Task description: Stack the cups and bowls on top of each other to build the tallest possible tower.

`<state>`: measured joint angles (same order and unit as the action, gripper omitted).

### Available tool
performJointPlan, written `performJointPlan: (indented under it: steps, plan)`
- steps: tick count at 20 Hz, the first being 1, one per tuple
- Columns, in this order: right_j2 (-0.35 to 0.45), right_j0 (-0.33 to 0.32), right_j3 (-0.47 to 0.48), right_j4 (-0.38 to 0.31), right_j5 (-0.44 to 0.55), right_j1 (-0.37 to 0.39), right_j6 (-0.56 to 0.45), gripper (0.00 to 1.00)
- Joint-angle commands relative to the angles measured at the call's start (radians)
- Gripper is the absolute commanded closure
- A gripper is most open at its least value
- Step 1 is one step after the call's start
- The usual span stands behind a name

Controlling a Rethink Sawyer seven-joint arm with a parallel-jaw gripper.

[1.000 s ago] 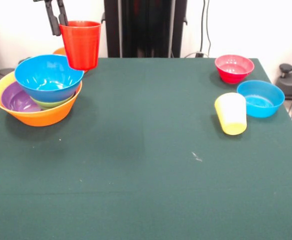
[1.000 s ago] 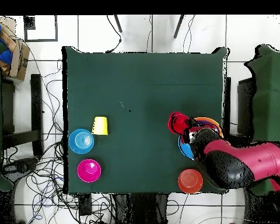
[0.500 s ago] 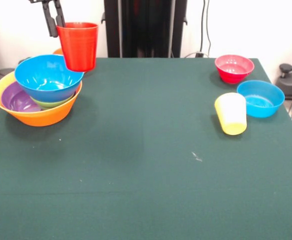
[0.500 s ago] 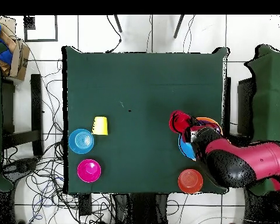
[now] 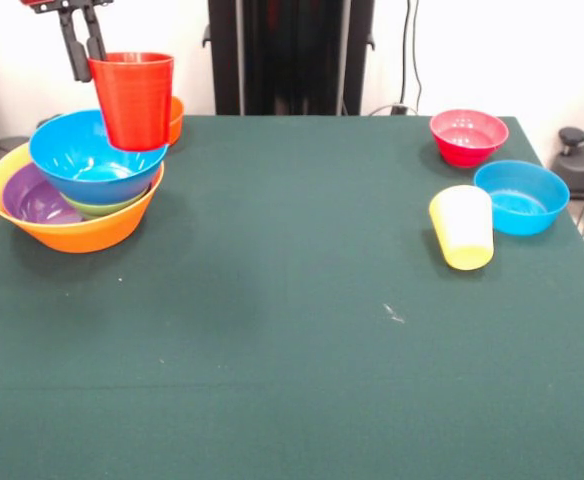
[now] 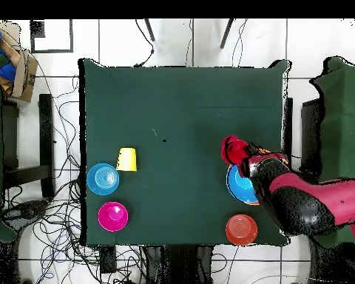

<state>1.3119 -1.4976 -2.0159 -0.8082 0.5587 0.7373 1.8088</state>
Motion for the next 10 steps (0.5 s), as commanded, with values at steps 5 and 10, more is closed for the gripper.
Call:
performJointPlan:
  steps: [5, 10]
  plan:
    - [-0.078, 0.018, 0.034, -0.073, 0.1, -0.085, -0.395, 1.0]
    - [-0.086, 0.024, 0.008, -0.068, 0.082, -0.057, -0.341, 1.0]
